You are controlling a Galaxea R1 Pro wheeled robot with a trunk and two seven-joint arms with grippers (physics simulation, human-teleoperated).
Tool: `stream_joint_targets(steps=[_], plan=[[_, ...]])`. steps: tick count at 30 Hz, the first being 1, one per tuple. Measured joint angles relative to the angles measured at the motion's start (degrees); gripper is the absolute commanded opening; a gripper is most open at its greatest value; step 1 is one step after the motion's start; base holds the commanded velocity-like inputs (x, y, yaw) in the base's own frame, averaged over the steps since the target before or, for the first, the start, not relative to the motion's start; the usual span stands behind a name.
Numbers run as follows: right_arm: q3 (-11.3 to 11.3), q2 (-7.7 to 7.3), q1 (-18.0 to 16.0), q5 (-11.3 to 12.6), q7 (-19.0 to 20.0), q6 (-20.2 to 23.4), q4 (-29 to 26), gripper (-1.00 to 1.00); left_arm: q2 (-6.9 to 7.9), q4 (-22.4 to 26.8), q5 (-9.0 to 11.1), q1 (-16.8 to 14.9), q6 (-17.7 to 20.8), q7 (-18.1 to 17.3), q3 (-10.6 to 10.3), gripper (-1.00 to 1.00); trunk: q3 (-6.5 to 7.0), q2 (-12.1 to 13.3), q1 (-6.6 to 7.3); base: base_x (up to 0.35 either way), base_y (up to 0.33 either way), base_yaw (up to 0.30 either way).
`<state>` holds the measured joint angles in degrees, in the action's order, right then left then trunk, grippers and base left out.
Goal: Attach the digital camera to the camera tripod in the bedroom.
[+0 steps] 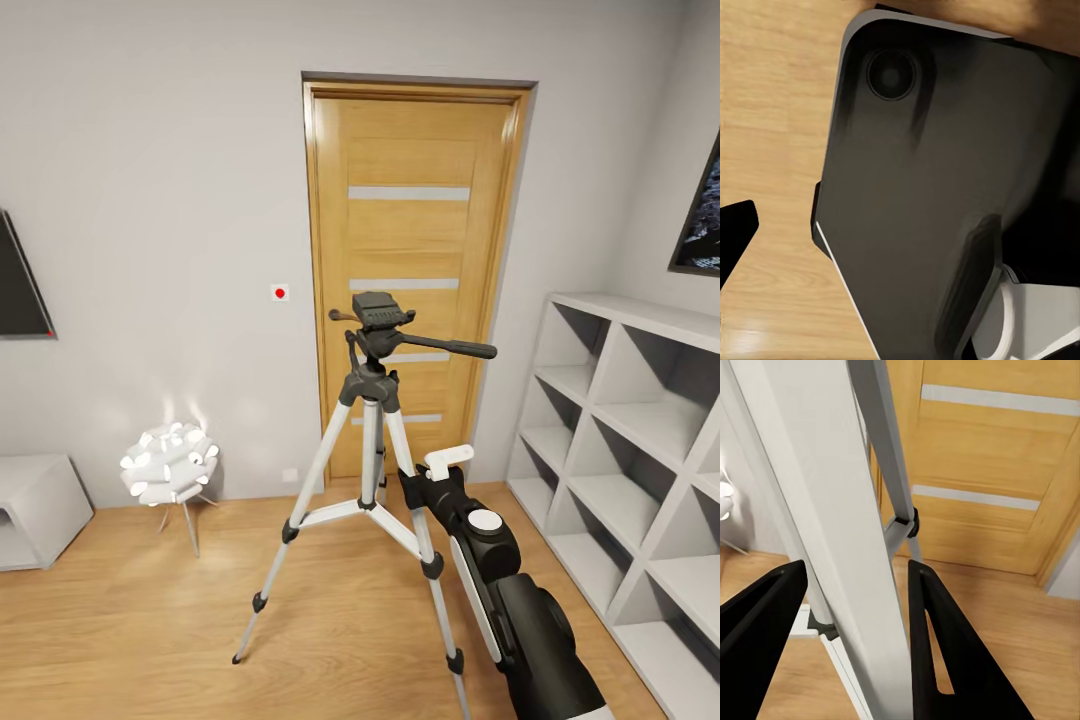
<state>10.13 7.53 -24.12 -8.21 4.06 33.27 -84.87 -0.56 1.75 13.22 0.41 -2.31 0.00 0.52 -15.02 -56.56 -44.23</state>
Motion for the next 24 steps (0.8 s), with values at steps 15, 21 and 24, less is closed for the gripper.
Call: stream_joint_targets(steps=[15,21,24], plan=[[-0.1,-0.01,0.0,0.1,0.0,-0.1,0.1,-1.00,-0.06,0.0,0.0,0.0,0.0,0.0,0.0,1.00,0.00,0.0,0.00,0.000,0.295,0.000],[-0.2,-0.01,0.0,0.2,0.0,-0.1,0.1,-1.00,-0.07,0.0,-0.1,0.0,0.0,0.0,0.0,1.00,0.00,0.0,0.00,0.000,0.324,0.000],[-0.2,-0.01,0.0,0.2,-0.1,-0.2,0.1,-1.00,-0.10,0.0,-0.1,0.0,0.0,0.0,0.0,1.00,0.00,0.0,0.00,0.000,0.324,0.000]])
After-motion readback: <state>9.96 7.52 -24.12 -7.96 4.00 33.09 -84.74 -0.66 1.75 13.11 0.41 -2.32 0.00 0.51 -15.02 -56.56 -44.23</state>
